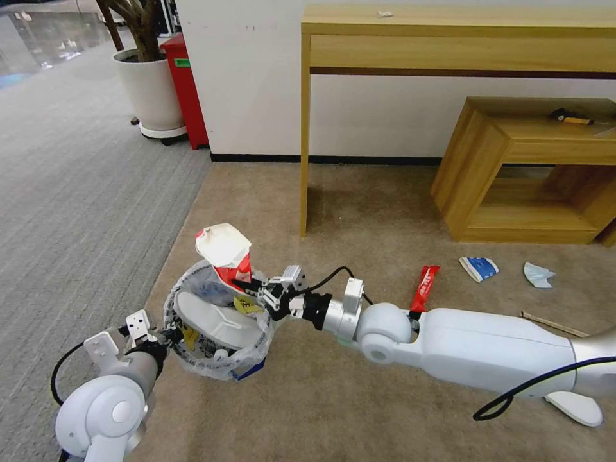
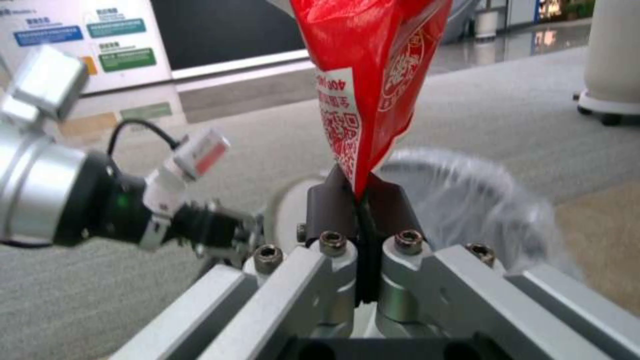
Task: Pick up the trash bin and place the garbage on the floor into it.
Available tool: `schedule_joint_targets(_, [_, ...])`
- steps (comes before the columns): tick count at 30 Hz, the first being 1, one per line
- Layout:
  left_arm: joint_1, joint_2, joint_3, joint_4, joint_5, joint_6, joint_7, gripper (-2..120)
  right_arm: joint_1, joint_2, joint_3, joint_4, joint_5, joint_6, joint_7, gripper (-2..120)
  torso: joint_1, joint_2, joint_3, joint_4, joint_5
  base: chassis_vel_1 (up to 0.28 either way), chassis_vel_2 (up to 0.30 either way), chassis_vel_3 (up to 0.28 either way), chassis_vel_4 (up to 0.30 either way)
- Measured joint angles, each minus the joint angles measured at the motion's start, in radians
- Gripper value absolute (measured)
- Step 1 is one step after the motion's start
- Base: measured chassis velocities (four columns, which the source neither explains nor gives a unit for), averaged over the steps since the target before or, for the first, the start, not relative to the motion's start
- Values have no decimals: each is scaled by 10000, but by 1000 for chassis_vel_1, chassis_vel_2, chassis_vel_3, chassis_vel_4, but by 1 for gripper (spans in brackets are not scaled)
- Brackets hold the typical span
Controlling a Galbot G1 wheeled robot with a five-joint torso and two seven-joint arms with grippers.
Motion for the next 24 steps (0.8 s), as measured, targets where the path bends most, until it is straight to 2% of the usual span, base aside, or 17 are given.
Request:
schedule_joint_targets(12, [39, -24, -65, -136, -29, -2, -13, 0, -238, 247, -242, -435, 20, -4, 301, 0, 0, 0, 0, 0, 1, 0, 0, 0, 0])
schedule_joint_targets(21, [-81, -31, -114, 113, -48, -6, -46, 0, -269, 330, -369, -331, -9, -129, 612, 0, 0, 0, -1, 0, 2, 0, 0, 0, 0])
schedule_joint_targets(24, [-129, -33, -115, 226, -58, -6, -75, 0, -222, 330, -384, -262, 2, -164, 654, 7, 0, 0, -1, 0, 1, 0, 0, 0, 0])
